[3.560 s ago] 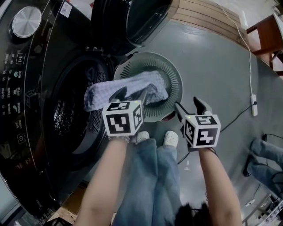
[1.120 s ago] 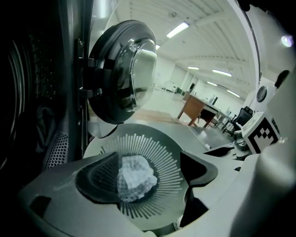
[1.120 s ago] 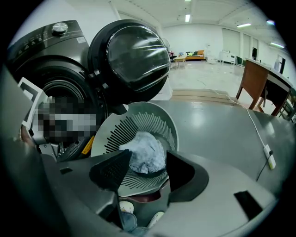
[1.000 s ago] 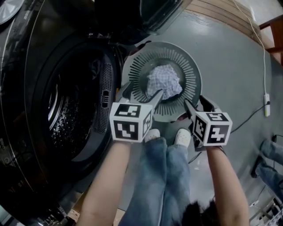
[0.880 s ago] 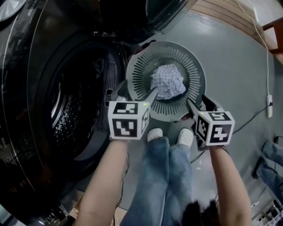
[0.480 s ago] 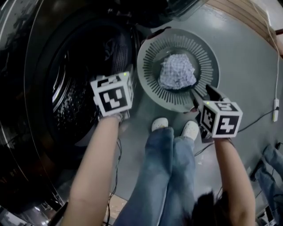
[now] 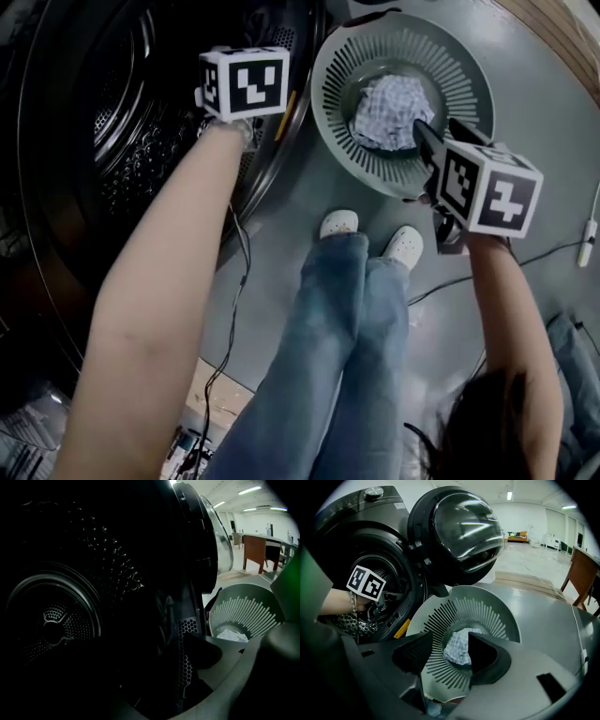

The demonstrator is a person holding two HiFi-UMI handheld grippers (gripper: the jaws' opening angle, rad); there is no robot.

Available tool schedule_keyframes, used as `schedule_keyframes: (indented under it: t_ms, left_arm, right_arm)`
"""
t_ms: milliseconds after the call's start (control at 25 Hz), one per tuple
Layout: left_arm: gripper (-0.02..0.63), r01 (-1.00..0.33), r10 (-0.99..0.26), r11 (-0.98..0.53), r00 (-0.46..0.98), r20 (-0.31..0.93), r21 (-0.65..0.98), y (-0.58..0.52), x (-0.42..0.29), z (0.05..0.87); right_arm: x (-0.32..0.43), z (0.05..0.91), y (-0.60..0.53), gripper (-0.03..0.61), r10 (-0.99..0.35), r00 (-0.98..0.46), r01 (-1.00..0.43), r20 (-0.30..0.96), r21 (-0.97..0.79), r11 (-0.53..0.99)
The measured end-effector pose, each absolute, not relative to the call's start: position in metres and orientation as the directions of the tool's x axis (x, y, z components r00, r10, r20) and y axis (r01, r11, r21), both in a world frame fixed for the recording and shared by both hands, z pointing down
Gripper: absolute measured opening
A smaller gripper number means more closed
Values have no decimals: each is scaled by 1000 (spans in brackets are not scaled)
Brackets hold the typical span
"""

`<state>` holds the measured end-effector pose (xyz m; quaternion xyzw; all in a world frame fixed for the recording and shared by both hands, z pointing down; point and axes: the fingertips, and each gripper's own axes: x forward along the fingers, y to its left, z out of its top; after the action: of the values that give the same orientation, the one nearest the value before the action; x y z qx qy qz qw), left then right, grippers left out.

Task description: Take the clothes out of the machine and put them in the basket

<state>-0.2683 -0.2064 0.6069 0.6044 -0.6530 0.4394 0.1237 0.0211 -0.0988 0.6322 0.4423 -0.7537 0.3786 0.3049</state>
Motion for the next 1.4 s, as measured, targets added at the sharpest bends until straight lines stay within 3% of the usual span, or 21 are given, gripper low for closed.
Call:
schedule_keyframes:
  t_ms: [160, 360, 400, 440, 920, 1400]
  left_arm:
    - [419, -891, -688, -165, -203, 696, -423, -230, -265, 619]
    - [405, -874, -619, -174, -262, 741, -454, -229, -285, 608]
    - [353, -872, -614, -178, -264, 744, -457, -227, -285, 609]
    - [33, -868, -619, -175, -270, 738, -465, -226, -285, 608]
    - [29, -959, -714, -86, -129, 688, -269, -188, -241, 585]
    - [28, -984, -656, -172, 84, 750, -40, -137, -147, 571]
  right_arm:
    - [16, 627, -109, 218, -437, -432, -892, 789, -303, 335]
    - [17, 630, -106, 215, -419, -434, -884, 797, -287, 371]
    - [19, 632, -104, 215, -414, -432, -883, 801, -284, 373]
    - [20, 633, -102, 215, -410, -430, -883, 804, -282, 375]
    - [34, 620, -92, 208, -413, -417, -890, 810, -273, 364]
    - [54, 591, -94, 207, -438, -398, -904, 806, -266, 333]
